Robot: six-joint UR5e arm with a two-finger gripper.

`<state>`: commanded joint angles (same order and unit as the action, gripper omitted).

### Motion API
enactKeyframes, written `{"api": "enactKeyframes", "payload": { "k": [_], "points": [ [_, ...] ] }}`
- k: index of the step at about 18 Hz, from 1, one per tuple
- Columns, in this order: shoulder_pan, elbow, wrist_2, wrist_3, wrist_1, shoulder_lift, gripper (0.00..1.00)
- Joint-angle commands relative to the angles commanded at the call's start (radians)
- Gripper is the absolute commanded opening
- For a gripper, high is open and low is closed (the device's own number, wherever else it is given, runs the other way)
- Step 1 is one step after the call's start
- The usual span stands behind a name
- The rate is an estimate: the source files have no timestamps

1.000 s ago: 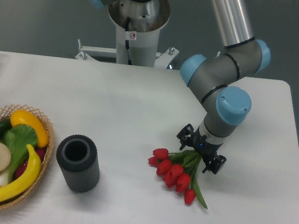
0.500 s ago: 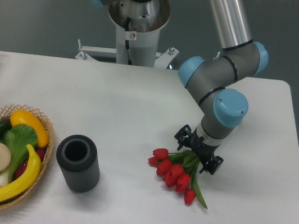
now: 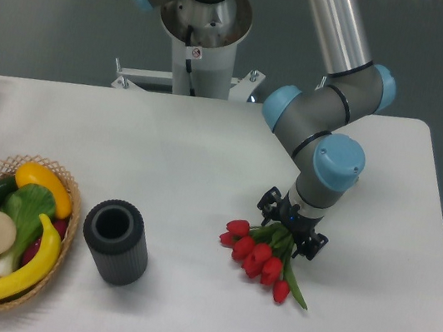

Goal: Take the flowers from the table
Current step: 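Close the gripper around the tulip stems below the flower heads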

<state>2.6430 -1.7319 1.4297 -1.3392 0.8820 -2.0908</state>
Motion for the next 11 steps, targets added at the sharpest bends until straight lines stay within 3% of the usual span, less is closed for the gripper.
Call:
{"api": "enactKeyframes", "payload": {
  "k": [2,4,8,11],
  "points": [
    [0.000,-0.002,0.000,0.000,-0.002,0.000,0.70],
    [0.000,-0.002,0.000,-0.003,-0.002,0.000,0.70],
    [0.000,0.002,0.000,-0.003,-0.002,0.000,0.51],
    [0.002,0.006,-0.002,-0.005,-0.002,0.000,0.48]
  ]
}}
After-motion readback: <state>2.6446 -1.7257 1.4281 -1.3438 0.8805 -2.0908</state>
